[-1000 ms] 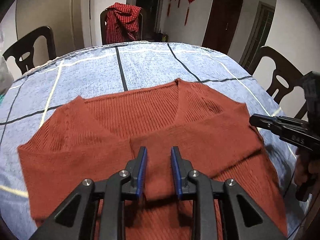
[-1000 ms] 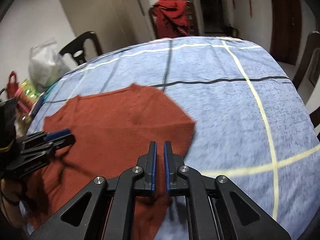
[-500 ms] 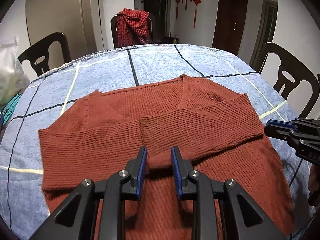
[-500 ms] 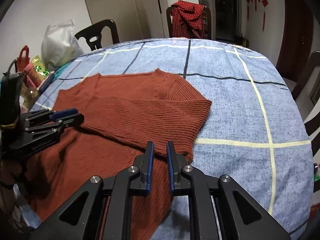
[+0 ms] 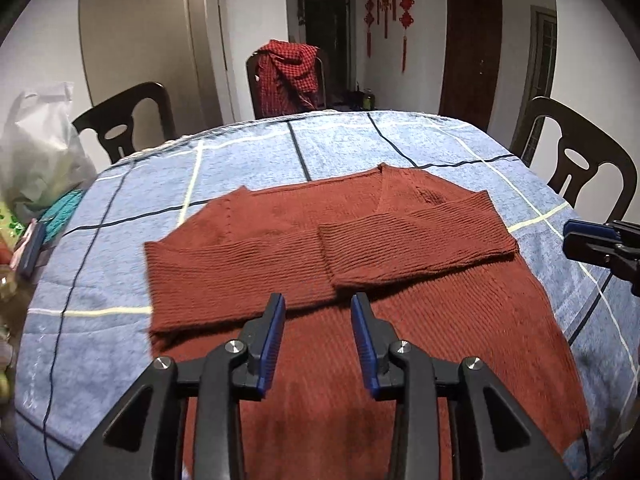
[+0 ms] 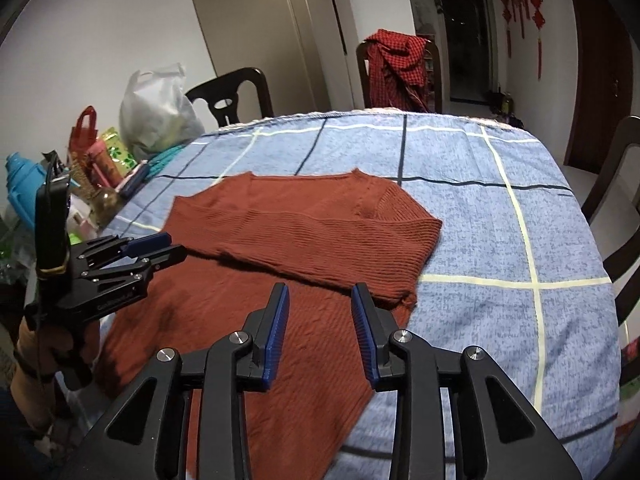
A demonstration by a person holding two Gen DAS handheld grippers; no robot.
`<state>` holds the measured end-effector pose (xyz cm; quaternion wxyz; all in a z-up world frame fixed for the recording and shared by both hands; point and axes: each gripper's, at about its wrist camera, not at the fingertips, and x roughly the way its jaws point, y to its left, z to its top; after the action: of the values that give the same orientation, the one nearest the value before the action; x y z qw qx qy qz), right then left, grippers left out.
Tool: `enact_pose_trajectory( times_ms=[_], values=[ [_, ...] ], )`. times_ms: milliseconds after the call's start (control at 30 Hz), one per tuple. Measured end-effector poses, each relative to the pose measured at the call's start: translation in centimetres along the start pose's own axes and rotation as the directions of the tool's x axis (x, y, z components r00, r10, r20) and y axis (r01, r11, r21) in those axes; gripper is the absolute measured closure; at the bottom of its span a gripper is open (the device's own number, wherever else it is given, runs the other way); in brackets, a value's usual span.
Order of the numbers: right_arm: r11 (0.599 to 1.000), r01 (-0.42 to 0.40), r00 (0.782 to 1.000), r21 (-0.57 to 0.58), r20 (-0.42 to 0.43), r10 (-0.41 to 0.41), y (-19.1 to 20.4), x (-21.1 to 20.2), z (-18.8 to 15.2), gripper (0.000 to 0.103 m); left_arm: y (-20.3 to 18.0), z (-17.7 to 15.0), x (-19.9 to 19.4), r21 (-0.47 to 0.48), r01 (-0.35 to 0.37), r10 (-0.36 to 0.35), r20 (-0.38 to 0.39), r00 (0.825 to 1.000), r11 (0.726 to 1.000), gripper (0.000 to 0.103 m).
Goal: Fold small clothes
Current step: 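Move both grippers back toward the sweater hem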
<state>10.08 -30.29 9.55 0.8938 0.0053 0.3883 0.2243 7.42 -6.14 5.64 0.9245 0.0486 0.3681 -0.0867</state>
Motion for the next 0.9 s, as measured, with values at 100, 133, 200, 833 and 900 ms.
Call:
enact_pose_trajectory(
  times_ms=[100, 133, 200, 833, 900],
  values=[
    [1.000, -0.005, 1.000, -0.011, 0.006, 0.005, 0.4, -0.6, -0.6, 0.067, 0.2, -0.6, -1.1, -0.008, -0.010, 0.010, 0.012, 1.000, 1.000, 0.064],
    [1.000, -0.007, 1.000, -0.014, 0.005, 0.007, 0.5, -0.7, -0.8, 0.067, 0.3, -0.8, -1.5, -0.009, -0.014, 0.014, 0.016, 1.000, 1.000, 0.063],
    [1.000, -0.014, 1.000, -0.017, 0.002, 0.014, 0.8, -0.9, -1.3, 0.066, 0.3, -1.2, -2.1, -0.009, -0.019, 0.019, 0.022, 1.000, 1.000, 0.062],
    [0.996, -0.029, 0.997, 0.079, -0.070, 0.034, -0.4, -1.1, -6.5, 0.061, 5.4, -7.6, -4.2, -0.136, -0.049, 0.047, -0.018, 0.999, 0.990, 0.060],
    [0.994, -0.025, 0.996, 0.110, -0.087, 0.035, -1.2, -1.0, -7.2, 0.061, 6.4, -8.5, -4.4, -0.165, -0.040, 0.036, -0.028, 0.999, 0.986, 0.060]
  ],
)
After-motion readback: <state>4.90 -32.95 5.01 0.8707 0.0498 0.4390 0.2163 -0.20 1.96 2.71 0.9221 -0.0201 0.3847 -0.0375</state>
